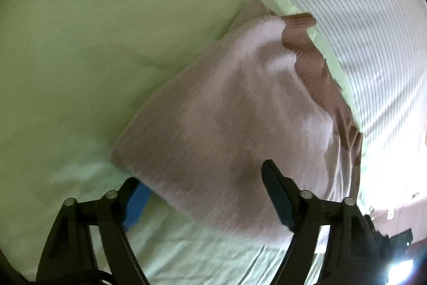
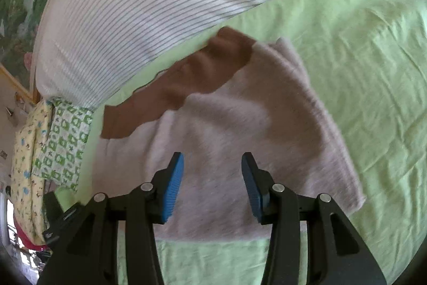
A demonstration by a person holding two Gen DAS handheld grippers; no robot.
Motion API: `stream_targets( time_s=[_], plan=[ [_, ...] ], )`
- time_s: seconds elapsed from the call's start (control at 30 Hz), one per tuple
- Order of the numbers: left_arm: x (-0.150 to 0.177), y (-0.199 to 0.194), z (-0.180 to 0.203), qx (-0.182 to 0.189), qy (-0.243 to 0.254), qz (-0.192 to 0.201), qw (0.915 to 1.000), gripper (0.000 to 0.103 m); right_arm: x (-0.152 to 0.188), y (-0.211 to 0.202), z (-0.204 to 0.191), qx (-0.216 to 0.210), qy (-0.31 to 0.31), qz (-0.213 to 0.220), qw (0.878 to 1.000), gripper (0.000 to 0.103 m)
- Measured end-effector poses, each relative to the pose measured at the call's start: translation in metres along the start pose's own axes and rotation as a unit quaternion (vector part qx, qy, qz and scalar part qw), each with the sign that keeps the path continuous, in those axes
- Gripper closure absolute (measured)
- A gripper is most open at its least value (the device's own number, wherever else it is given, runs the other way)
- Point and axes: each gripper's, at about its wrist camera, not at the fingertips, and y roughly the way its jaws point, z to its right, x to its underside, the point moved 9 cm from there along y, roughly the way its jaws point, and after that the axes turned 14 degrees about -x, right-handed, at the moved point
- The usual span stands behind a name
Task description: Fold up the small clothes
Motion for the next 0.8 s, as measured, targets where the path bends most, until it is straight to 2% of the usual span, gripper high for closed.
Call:
stream_targets(
  time_s=[0.03, 0.1, 0.2, 0.3, 0.43, 0.53, 0.6, 0.73, 0.8],
  plan=[
    [-0.001, 0.001, 0.004, 0.004, 0.006, 0.002, 1.0000, 0.049, 0.004, 0.001, -0.002, -0.004, 0.004, -0.004, 1.000, 0.056],
    [-0.003, 0.004, 0.019, 0.016, 0.019, -0.002, 0.9997, 0.081, 0.009, 0.000, -0.004, -0.004, 0.000, -0.010, 1.000, 0.056],
    [-0.007, -0.006, 0.034, 0.003, 0.058, 0.020, 0.9981, 0.088, 0.015, -0.005, 0.002, -0.002, 0.002, -0.013, 1.000, 0.056],
    [-0.008, -0.029, 0.057, 0.002, 0.099, 0.058, 0.9934, 0.089, 0.016, -0.014, 0.012, 0.005, 0.015, -0.005, 1.000, 0.056],
    [-0.005, -0.062, 0.108, 0.022, 0.165, 0.103, 0.9806, 0.090, 0.014, -0.031, 0.027, 0.014, 0.032, 0.012, 0.999, 0.056],
    [0.005, -0.085, 0.154, 0.048, 0.216, 0.132, 0.9663, 0.090, 0.010, -0.044, 0.036, 0.019, 0.040, 0.026, 0.999, 0.056],
    [0.021, -0.097, 0.186, 0.069, 0.258, 0.146, 0.9525, 0.090, 0.005, -0.054, 0.043, 0.022, 0.046, 0.037, 0.998, 0.056],
    [0.068, -0.100, 0.248, 0.101, 0.346, 0.155, 0.9198, 0.091, -0.008, -0.073, 0.053, 0.020, 0.057, 0.058, 0.997, 0.056],
    [0.097, -0.089, 0.270, 0.105, 0.394, 0.154, 0.9002, 0.091, -0.018, -0.079, 0.058, 0.013, 0.058, 0.067, 0.996, 0.056]
  ],
)
